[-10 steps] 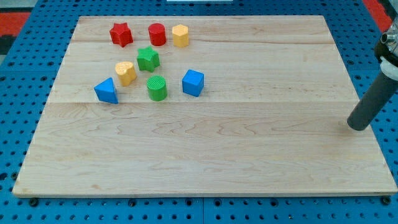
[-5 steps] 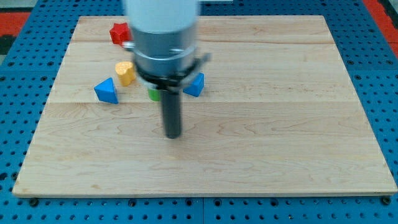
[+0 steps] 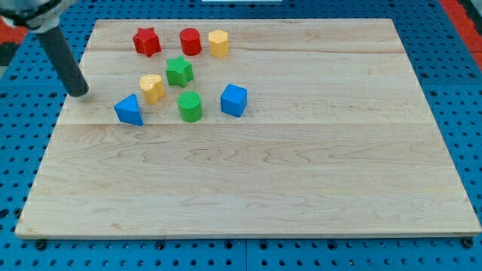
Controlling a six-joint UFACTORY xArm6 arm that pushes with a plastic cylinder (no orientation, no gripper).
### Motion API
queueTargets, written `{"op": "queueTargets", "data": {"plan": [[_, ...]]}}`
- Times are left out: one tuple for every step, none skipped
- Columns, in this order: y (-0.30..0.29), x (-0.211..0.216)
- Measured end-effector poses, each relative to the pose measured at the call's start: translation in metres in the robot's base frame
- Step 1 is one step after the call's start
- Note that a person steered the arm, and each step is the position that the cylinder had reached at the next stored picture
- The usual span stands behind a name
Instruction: Push the red star and green star closer to the green circle
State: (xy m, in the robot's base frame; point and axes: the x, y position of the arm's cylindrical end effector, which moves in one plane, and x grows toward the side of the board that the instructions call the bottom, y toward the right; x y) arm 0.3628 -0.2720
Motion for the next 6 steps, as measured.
{"op": "queueTargets", "data": {"plan": [[-0.006,-0.044],[-0.006,-0.082],[0.002,-0.116],[0.05,-0.128],[0.11,-0.126],[0.138,-0.112]]}}
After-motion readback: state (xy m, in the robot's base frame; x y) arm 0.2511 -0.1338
